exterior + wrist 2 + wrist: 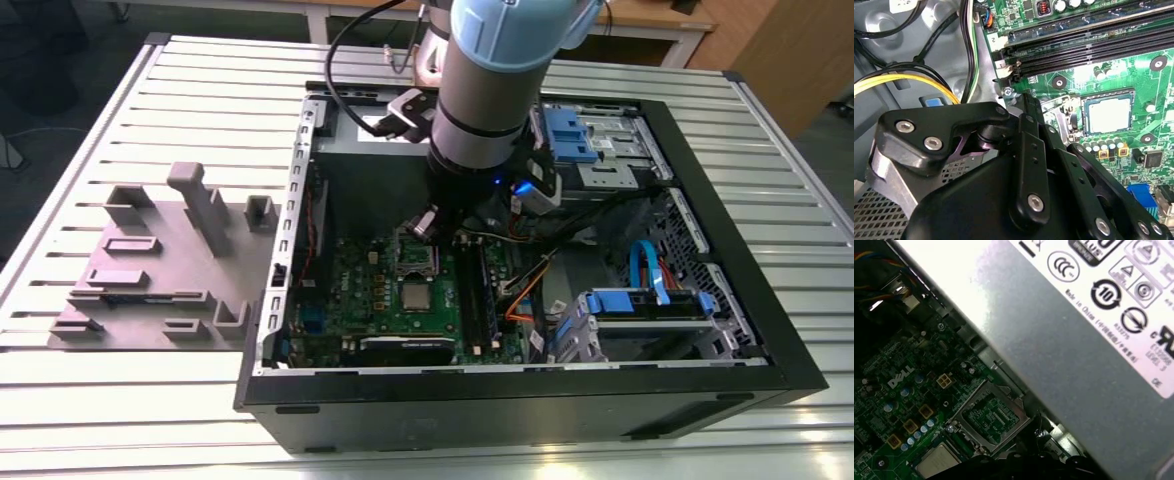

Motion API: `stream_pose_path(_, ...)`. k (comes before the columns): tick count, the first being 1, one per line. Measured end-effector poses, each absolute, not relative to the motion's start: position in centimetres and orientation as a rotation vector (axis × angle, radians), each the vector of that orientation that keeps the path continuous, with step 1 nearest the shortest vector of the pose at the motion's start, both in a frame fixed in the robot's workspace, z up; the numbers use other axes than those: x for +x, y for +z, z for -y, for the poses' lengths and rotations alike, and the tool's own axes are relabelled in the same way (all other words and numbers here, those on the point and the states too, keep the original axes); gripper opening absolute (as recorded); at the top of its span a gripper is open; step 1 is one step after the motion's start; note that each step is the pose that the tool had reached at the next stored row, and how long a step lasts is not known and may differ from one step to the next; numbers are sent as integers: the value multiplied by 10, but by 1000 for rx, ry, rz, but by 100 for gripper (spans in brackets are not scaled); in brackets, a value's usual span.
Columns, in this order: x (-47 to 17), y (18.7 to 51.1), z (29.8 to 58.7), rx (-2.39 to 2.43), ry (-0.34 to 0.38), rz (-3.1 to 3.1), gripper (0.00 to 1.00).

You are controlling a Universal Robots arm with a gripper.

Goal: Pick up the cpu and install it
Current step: 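Close the cpu cover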

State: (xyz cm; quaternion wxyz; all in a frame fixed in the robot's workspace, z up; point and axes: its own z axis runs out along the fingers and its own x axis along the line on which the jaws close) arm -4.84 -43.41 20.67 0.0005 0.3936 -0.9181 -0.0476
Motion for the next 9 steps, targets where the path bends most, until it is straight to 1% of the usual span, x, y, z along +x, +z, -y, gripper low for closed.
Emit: stream_pose_path(9,-48,214,439,1237,-155,2884,10)
